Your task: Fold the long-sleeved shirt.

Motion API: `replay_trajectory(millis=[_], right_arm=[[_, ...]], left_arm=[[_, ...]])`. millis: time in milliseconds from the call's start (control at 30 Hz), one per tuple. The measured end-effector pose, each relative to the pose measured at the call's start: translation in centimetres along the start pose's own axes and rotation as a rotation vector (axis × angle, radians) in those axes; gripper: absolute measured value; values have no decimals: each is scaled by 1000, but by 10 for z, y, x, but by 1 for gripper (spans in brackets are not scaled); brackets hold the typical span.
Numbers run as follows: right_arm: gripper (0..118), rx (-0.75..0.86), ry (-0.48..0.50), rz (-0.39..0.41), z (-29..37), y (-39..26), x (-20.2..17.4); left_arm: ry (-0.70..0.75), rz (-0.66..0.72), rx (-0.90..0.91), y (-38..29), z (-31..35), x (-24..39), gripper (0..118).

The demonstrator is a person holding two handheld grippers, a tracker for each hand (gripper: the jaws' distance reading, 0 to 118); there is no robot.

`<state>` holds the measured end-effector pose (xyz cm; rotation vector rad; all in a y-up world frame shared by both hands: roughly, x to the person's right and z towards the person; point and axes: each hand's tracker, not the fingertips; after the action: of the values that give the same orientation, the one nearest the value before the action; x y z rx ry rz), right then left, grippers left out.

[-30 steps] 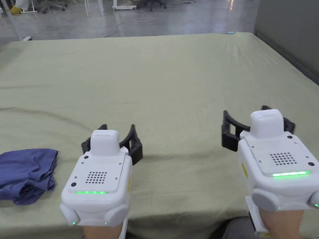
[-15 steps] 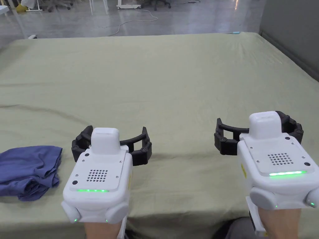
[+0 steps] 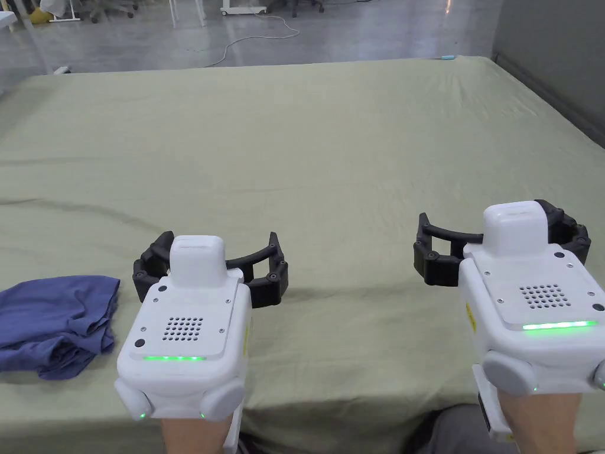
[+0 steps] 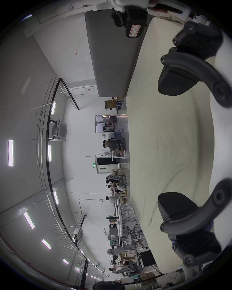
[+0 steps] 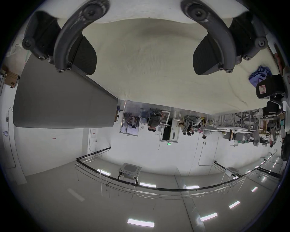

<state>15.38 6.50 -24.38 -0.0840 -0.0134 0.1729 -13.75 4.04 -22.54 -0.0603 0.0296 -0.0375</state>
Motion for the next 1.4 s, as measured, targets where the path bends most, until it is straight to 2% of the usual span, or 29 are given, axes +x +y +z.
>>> replay_trajectory(millis=[967,1400], right_arm=[[118,29,0,-85,11,12,9],[118,20,2,-59,9,13,5]], left_arm=[[-33,20,39,14,11,1,118],[-34,31,41,14,11,-1,118]])
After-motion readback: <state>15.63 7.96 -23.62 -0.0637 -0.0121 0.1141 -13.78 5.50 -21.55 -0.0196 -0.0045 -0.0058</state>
